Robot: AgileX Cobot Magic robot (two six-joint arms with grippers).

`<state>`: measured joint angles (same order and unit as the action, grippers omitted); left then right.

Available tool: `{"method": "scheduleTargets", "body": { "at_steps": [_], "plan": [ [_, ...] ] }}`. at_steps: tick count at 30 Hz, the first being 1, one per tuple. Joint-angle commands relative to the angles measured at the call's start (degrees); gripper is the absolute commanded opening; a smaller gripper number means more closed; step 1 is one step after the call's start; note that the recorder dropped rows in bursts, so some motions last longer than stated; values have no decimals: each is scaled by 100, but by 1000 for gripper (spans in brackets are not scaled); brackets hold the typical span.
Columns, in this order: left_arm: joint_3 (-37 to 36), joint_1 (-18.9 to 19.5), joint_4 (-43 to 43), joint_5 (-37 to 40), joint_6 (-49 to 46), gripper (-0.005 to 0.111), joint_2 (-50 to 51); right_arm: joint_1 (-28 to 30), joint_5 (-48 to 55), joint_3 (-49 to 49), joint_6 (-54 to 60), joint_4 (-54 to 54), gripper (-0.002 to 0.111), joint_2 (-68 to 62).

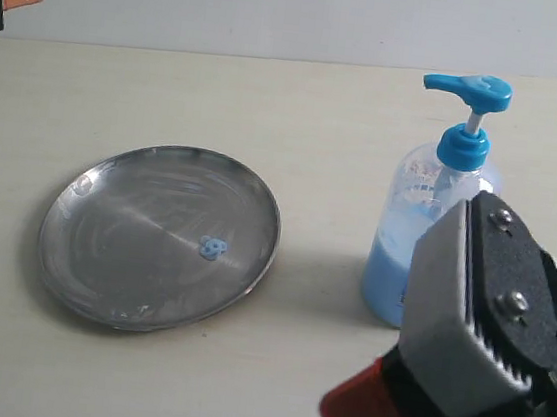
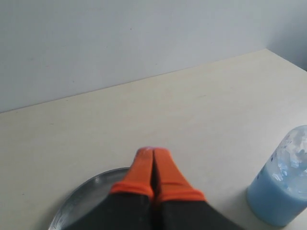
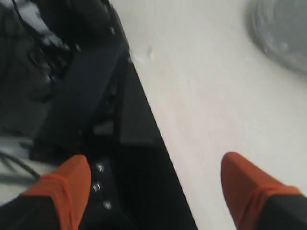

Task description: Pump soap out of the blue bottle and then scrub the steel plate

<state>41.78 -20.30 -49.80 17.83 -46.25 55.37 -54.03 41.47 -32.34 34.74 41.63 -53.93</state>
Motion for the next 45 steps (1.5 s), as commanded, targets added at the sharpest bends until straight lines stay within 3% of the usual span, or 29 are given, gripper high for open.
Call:
{"method": "scheduleTargets", "body": {
  "at_steps": [1, 6, 12, 14, 19, 24, 34, 41, 45],
  "plan": [
    [-23, -46, -66, -21, -22, 0, -28, 9, 1654, -726, -2258, -3198, 73, -18],
    [-34, -46, -41, 47, -22, 0, -28, 9, 2004, -891, -3709, -5405, 73, 92],
    [-168, -46, -43, -32, -46, 0, -28, 9, 1180, -702, -5308, -7037, 69, 958],
    [-212, -46, -43, -81, -46, 0, -28, 9, 893, -615, -5382, -7227, 62, 1349],
    [-220, -46, -106, -93, -46, 0, 181, 9, 262, -306, -5396, -7386, 26, 2414],
    [-220, -46, -202, -93, -46, 0, 620, 9, -404, 133, -5384, -7398, 0, 3222],
    [-220, -46, -233, 229, -470, 0, 1522, 9, -1289, 895, -5491, -7527, 0, 4075],
    [-70, -159, -283, 840, -669, 0, 2126, 9, -595, 904, -7539, -8845, 0, 4214],
    [159, -468, -206, 1248, -669, 0, 2439, 9, -566, 957, -7688, -8916, 0, 4214]
  ]
}}
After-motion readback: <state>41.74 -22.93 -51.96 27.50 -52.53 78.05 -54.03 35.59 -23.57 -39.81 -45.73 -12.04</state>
